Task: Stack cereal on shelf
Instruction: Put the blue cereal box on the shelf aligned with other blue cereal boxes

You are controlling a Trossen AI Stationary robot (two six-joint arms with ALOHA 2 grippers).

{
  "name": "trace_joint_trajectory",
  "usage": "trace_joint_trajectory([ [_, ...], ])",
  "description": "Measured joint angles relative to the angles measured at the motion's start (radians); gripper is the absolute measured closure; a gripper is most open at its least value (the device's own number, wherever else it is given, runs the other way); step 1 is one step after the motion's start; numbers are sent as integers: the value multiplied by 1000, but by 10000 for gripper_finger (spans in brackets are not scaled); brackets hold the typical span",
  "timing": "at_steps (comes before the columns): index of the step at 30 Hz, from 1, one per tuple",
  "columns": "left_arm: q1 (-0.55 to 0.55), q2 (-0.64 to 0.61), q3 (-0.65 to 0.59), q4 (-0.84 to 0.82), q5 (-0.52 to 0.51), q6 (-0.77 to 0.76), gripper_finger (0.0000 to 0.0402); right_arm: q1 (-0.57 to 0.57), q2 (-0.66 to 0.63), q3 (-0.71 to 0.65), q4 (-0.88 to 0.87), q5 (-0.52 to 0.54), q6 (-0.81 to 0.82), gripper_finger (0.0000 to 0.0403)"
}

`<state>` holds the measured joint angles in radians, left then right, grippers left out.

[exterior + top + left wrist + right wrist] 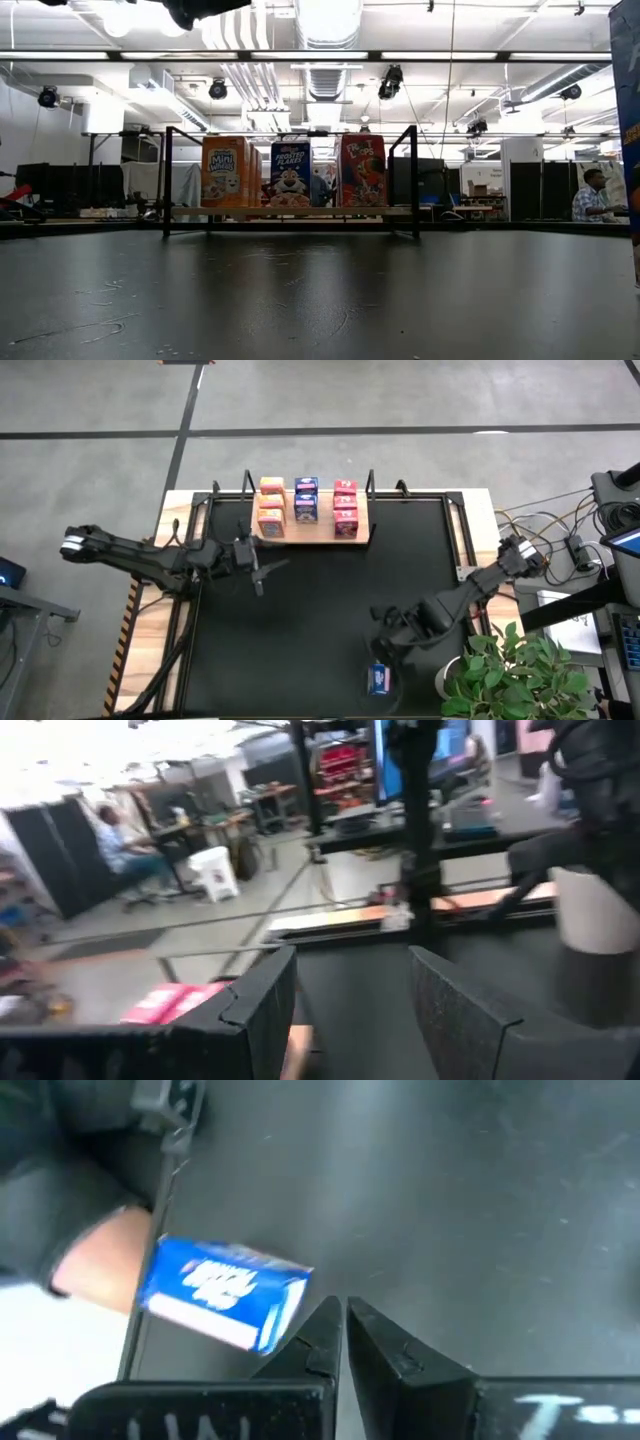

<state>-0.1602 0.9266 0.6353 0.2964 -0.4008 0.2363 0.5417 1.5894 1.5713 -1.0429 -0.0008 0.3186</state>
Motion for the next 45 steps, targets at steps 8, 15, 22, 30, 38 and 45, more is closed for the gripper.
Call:
trace_joint_trajectory([
  [8, -123, 165, 88, 74, -20, -101, 228, 91, -3, -41, 31, 71, -201, 392],
  [15, -201, 309, 244, 28, -95, -97, 228, 116, -11, -41, 65, 71, -312, 392],
  [22, -228, 366, 294, 9, -111, -100, 229, 119, -4, -45, 87, 50, -337, 361],
  [30, -230, 368, 292, 9, -113, -137, 229, 138, -3, -79, 141, 43, -447, 240],
  [38, -230, 368, 294, 9, -113, -153, 229, 152, -1, -164, 186, 72, -574, 135],
  [45, -230, 368, 294, 9, -113, -153, 229, 152, -1, -189, 247, 72, -652, 100],
])
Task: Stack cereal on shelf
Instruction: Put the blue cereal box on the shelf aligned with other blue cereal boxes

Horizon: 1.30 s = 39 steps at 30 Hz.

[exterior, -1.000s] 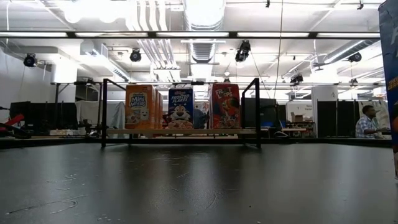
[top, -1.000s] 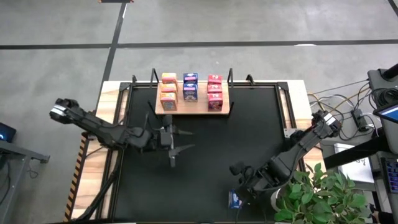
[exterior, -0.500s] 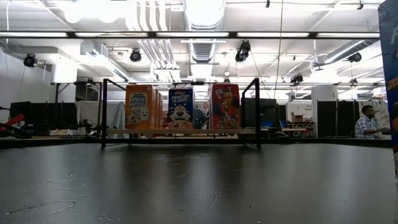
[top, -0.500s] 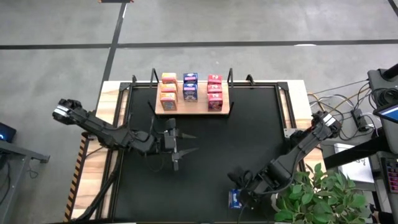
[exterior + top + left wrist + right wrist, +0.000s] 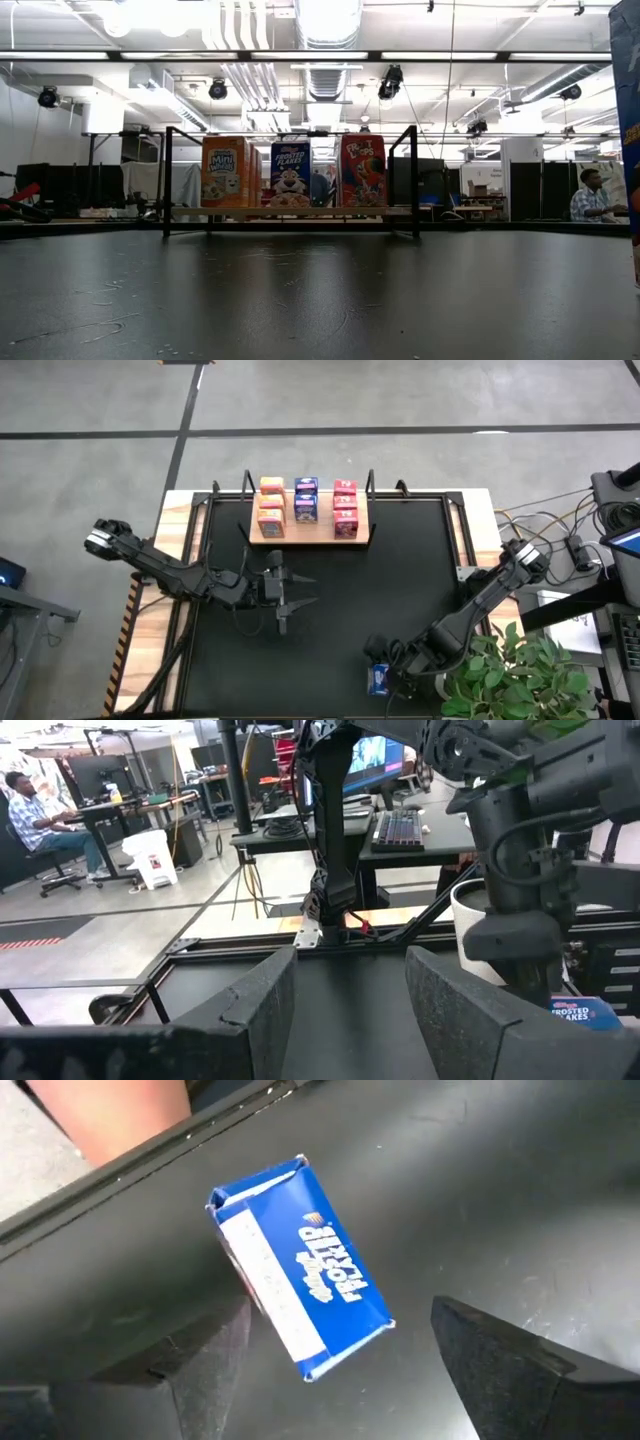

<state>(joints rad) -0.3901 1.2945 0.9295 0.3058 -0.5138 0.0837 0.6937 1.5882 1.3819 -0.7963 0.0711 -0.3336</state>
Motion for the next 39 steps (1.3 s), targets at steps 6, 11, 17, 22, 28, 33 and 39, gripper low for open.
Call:
trace_joint_trajectory([
  [6, 0, 0, 0, 0, 0, 2, 229, -3, 16, -8, 38, -27, -35, 108],
  [11, 0, 0, 0, 0, 0, 3, 229, -21, 39, -13, 45, -85, -37, 120],
  [17, 0, 0, 0, 0, 0, 3, 229, -45, 51, -15, 48, -157, -37, 137],
  [22, 0, 0, 0, 0, 0, 7, 229, -47, 51, -15, 48, -158, -43, 169],
  [28, 0, 0, 0, 0, 0, 8, 229, -47, 51, -15, 48, -158, -37, 197],
  [33, 0, -1, 0, 0, 0, 11, 229, -47, 51, -15, 48, -158, -19, 204],
  [39, -1, -28, 0, 0, 0, 53, 229, -63, 49, 0, 40, -120, 81, 205],
])
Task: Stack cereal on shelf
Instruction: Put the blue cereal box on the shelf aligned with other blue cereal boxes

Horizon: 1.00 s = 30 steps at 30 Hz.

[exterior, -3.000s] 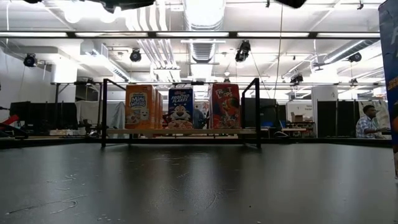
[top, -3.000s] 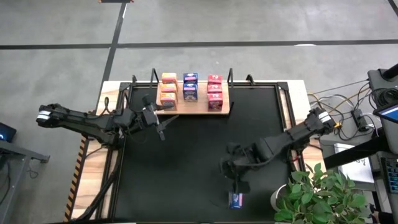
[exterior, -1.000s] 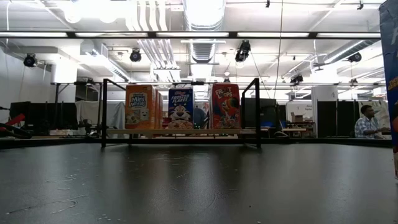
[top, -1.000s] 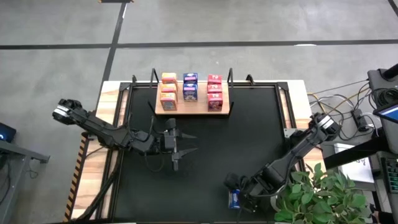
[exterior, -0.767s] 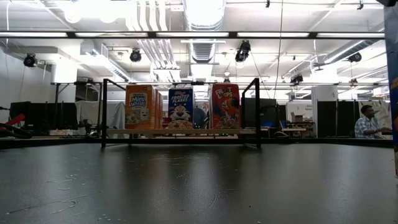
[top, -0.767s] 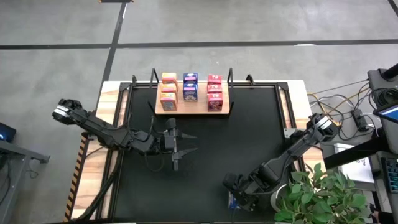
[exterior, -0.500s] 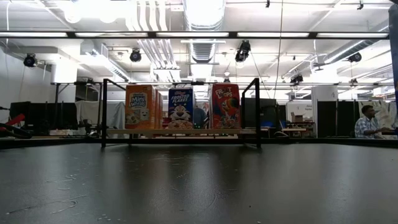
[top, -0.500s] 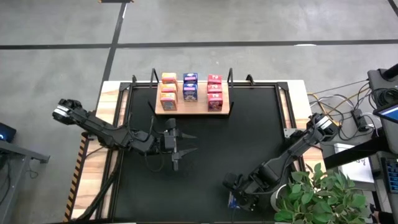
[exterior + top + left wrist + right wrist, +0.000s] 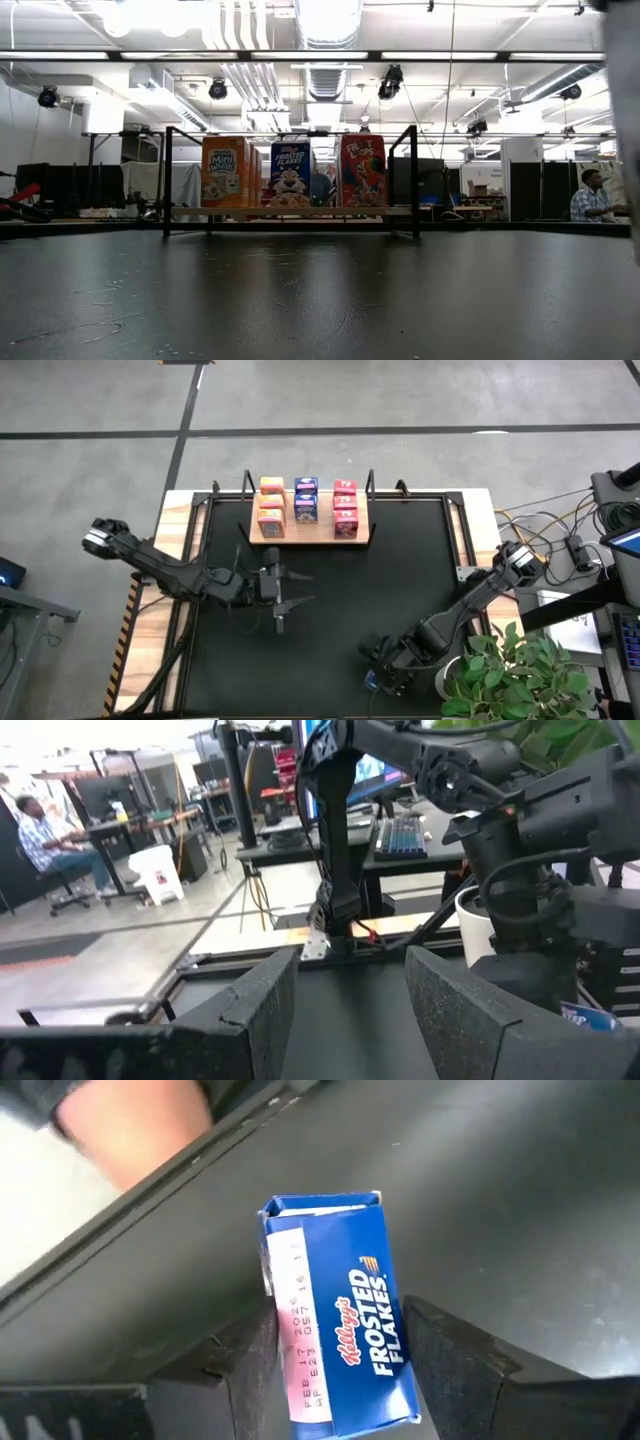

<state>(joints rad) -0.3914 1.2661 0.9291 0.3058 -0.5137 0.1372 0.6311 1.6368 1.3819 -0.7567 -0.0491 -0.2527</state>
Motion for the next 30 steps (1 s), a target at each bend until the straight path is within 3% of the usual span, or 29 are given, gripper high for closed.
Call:
trace_joint_trajectory([
  [12, -1, -130, -2, -119, -24, 85, 229, -154, -6, 94, 2, 26, 127, 220],
  [19, -1, -202, -8, -209, -40, 100, 228, -303, -6, 155, 38, 105, 126, 255],
  [30, -1, -348, -9, -318, -80, 164, 228, -588, 1, 200, 195, 104, 70, 288],
])
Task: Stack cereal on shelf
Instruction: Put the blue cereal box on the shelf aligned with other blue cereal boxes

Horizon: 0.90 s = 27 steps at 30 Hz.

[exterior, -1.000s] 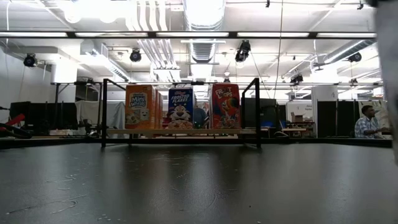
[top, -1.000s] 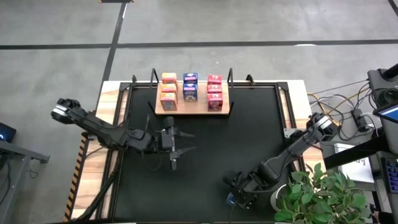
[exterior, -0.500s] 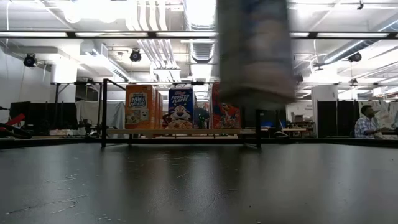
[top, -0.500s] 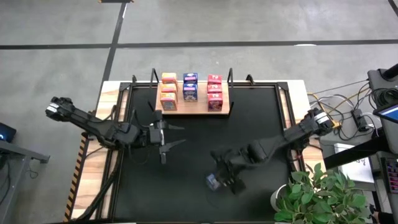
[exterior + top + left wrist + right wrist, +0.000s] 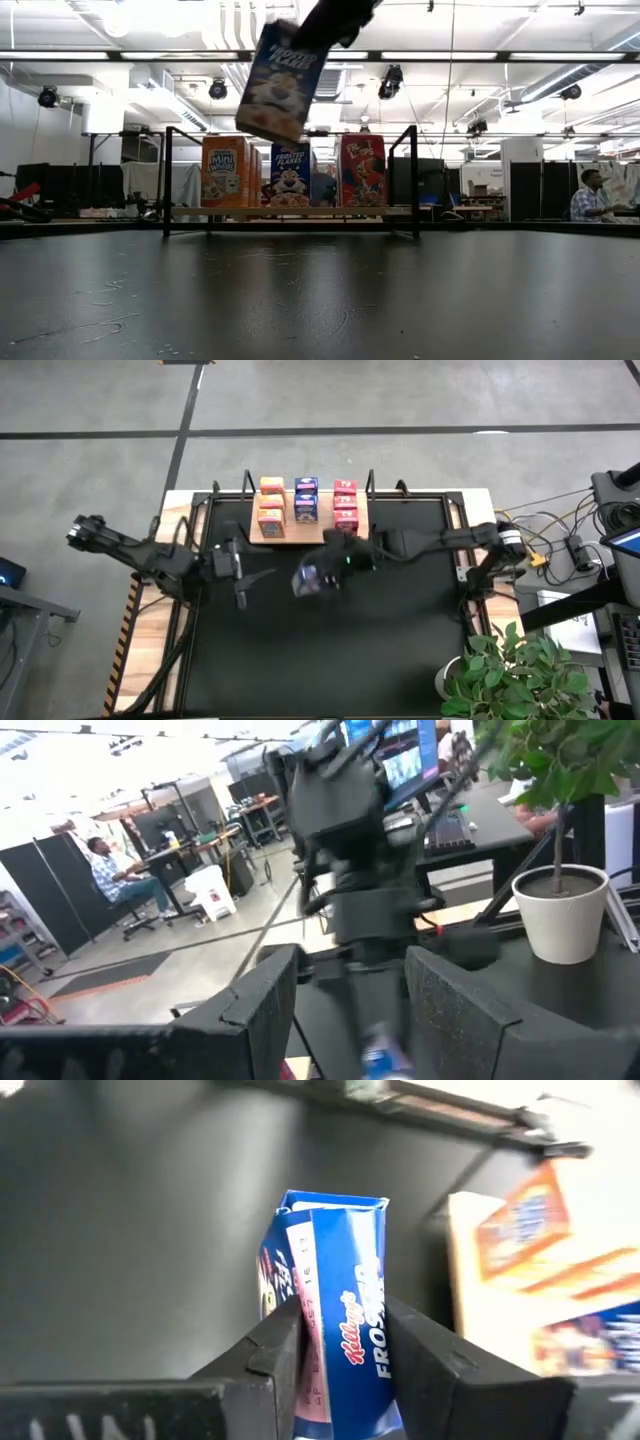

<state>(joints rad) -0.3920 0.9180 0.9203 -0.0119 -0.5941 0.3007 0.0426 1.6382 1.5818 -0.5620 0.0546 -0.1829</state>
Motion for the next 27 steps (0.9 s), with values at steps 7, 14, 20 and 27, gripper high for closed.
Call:
trace_joint_trajectory([
  [7, 0, -54, -7, -16, 0, 48, 228, -157, 0, 0, 97, 0, -77, 293],
  [14, 1, -69, -16, -19, -1, 96, 228, -240, 0, 0, 148, -8, -122, 294],
  [20, 4, -69, -18, -19, -26, 135, 228, -261, 40, 15, 142, -13, -157, 294],
  [27, 6, -70, -30, -22, -53, 134, 228, -273, 169, 184, -24, -3, -185, 294],
])
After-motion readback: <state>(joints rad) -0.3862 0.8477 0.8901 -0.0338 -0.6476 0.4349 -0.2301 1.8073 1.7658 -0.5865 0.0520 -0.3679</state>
